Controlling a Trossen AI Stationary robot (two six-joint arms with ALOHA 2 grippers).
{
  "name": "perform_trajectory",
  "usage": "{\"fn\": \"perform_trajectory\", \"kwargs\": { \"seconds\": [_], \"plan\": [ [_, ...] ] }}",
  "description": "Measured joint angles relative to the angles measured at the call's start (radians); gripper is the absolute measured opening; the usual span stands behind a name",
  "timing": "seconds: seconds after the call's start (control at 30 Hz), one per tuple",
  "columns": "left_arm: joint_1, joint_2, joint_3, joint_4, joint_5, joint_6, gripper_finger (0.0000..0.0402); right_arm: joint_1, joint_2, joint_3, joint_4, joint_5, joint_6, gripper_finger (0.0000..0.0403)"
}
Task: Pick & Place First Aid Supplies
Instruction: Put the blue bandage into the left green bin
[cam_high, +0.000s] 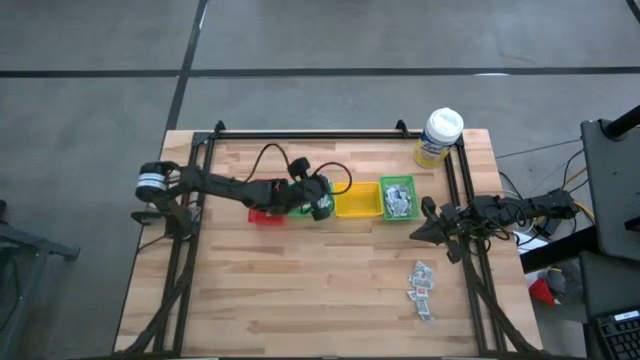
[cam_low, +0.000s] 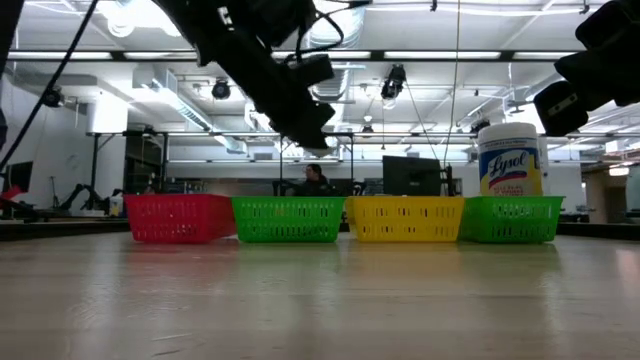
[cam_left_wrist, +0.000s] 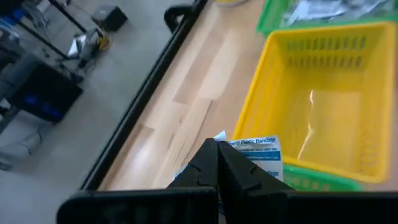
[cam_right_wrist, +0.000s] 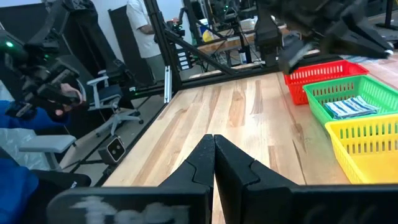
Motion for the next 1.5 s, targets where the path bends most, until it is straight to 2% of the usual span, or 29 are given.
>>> {"fn": "perform_trajectory", "kwargs": {
  "seconds": [0.2, 0.47, 0.83, 1.17, 1.3, 1.5],
  "plan": [
    [0.035, 0.029, -0.022, 0.0, 0.068, -0.04, 0.0, 0.0, 0.001, 0.0, 0.0, 0.0, 0.0, 0.0008],
    [0.028, 0.037, -0.107, 0.013, 0.105, -0.124, 0.0, 0.0, 0.003, 0.0, 0.0, 0.0, -0.003, 0.0008],
    [0.021, 0.037, -0.188, 0.131, 0.11, -0.114, 0.0, 0.0, 0.004, 0.0, 0.0, 0.0, -0.003, 0.0008],
    [0.024, 0.037, -0.211, 0.136, 0.11, -0.125, 0.0, 0.0, 0.004, 0.0, 0.0, 0.0, -0.002, 0.0008],
    [0.025, 0.037, -0.213, 0.135, 0.11, -0.126, 0.0014, 0.0, 0.004, 0.0, 0.0, 0.0, 0.0, 0.0008],
    [0.026, 0.037, -0.218, 0.135, 0.119, -0.127, 0.0062, 0.0, 0.004, 0.0, 0.0, 0.0, 0.0, 0.0008]
  ]
}}
